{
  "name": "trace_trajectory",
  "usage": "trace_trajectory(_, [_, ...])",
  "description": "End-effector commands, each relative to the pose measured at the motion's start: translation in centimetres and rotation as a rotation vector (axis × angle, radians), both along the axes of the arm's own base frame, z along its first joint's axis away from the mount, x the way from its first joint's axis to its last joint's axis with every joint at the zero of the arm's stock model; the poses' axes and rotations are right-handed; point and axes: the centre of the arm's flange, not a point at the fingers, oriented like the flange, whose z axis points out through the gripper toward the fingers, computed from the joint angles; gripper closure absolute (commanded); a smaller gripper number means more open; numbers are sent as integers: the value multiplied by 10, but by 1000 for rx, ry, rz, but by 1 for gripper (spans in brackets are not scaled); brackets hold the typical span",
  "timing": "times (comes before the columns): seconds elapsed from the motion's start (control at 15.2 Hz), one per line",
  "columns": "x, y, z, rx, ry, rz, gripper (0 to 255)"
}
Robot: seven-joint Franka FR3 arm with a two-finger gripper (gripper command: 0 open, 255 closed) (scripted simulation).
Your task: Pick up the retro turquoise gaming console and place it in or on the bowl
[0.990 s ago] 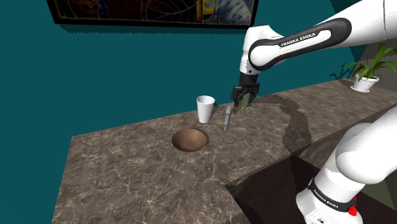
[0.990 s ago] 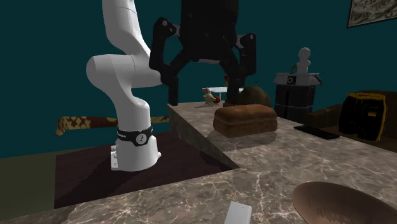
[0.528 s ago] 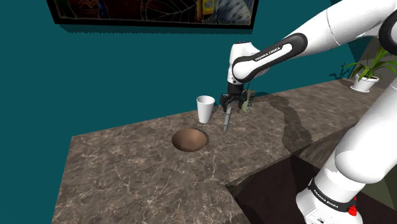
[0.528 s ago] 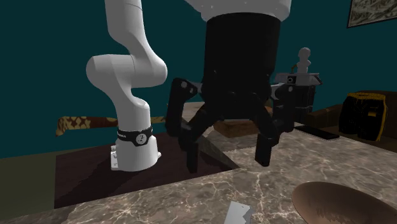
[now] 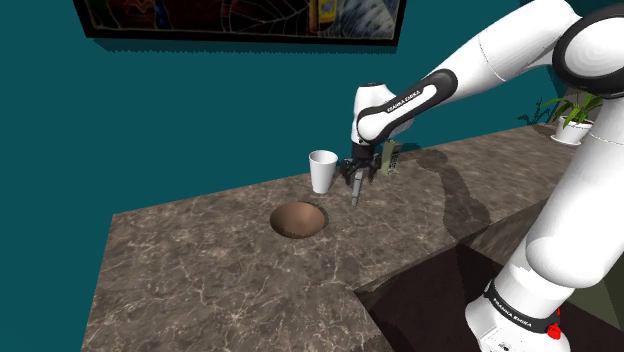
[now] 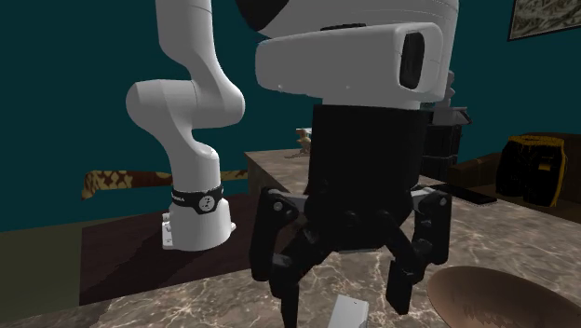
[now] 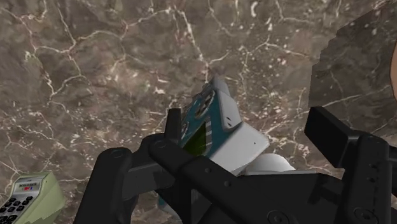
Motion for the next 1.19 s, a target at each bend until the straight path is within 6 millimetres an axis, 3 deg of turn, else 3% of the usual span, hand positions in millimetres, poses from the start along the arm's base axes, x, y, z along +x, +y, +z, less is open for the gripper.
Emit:
trace_trajectory(0.0, [-1, -1, -12, 0, -1, 0, 0])
trace_trajectory(0.53, [-1, -1, -12, 0, -1, 0, 0])
trace_trajectory(0.59, [-1, -1, -12, 0, -1, 0, 255])
trace_trajectory(1.12, [-1, -1, -12, 0, -1, 0, 255])
